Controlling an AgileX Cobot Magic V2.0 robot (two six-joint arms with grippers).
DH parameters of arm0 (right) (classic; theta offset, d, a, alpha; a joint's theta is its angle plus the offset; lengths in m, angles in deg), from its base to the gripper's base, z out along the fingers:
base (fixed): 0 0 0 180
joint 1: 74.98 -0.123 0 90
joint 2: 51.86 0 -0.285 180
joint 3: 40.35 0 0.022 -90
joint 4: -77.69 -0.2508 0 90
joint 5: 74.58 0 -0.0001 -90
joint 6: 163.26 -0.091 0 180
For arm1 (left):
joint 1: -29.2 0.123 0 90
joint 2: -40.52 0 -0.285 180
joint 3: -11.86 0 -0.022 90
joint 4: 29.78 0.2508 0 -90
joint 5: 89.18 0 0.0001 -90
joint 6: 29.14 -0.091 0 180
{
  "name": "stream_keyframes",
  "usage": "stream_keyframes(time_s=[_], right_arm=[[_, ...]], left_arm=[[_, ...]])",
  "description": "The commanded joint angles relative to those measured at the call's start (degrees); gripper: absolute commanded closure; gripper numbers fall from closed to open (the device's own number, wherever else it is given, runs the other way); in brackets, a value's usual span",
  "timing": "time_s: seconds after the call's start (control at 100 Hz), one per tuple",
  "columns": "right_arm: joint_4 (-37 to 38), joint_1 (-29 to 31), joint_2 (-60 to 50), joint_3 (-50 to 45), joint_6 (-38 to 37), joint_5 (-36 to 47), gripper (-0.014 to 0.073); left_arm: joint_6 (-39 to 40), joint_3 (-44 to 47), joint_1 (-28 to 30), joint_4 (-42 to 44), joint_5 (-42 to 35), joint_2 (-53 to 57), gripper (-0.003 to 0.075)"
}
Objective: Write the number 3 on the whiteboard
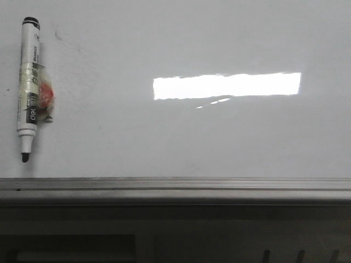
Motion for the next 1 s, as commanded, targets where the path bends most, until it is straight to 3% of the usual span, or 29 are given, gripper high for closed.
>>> stream_keyframes(time_s=[0.0,0.99], right_arm=[[0.1,0.0,1.2,-1.4,0.2,4.6,0.0661],[0.1,0.0,1.2,-1.4,0.2,7.2,0.0661]], left_arm=[[0.0,2.0,0.2,-0.8,-4.4,1.3,0.074],[0.0,2.0,0.2,-0.8,-4.4,1.3,0.074]])
